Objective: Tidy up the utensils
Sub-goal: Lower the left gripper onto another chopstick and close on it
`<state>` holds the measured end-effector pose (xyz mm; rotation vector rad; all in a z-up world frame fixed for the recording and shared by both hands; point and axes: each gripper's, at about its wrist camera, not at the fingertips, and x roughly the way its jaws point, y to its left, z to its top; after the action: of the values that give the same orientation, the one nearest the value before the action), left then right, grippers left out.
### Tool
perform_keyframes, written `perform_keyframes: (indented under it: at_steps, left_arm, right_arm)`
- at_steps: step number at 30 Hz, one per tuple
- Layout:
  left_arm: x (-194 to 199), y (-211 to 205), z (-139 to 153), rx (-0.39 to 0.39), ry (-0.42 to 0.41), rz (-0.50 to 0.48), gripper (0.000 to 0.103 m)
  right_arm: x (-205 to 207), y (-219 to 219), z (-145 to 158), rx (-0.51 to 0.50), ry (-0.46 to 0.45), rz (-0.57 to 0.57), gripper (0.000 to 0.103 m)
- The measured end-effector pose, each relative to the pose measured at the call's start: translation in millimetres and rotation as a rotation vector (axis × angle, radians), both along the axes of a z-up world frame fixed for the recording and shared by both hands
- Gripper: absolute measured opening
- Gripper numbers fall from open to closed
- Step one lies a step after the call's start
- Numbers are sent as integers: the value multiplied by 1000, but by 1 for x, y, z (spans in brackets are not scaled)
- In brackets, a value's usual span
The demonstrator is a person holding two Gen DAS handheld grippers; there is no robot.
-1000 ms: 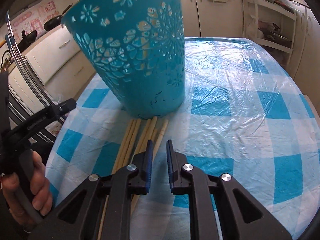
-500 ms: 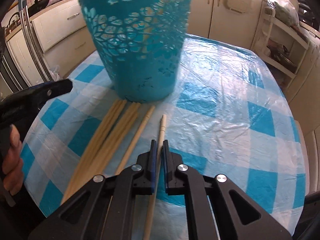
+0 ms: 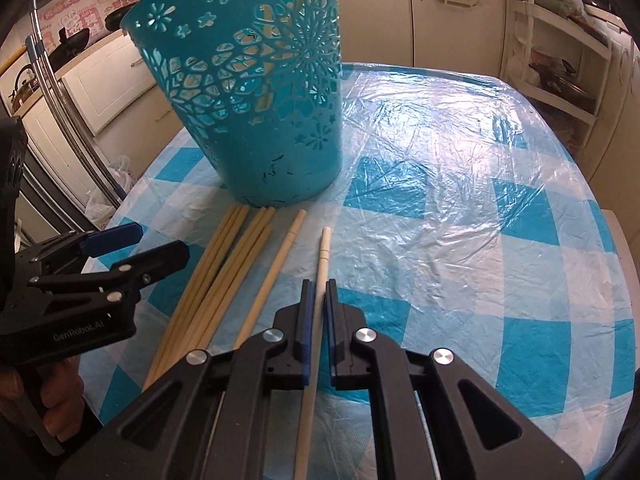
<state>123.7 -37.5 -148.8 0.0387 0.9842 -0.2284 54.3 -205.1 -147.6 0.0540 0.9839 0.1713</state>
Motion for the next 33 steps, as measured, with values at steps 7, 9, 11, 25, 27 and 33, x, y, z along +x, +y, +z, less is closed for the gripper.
perform_keyframes:
  at_steps: [7, 9, 11, 25, 27, 33]
  left_arm:
    - [1, -14, -4, 46, 13, -2, 69]
    - [3, -15, -3, 65, 15, 9, 69]
    - [5, -16, -5, 69, 28, 14, 69]
    - [20, -25, -4, 84, 16, -44, 33]
    - [22, -24, -3, 73, 18, -67, 20]
    - [31, -16, -3, 12, 44, -124, 7]
  right_arm:
    - [0, -2, 0, 14, 5, 4, 7]
    - [0, -3, 0, 18, 7, 3, 8]
    - [0, -3, 0, 21, 7, 3, 8]
    - [1, -4, -1, 24, -11, -2, 8]
    - [2, -4, -1, 21, -15, -6, 8]
    - [4, -6, -1, 20, -25, -24, 8]
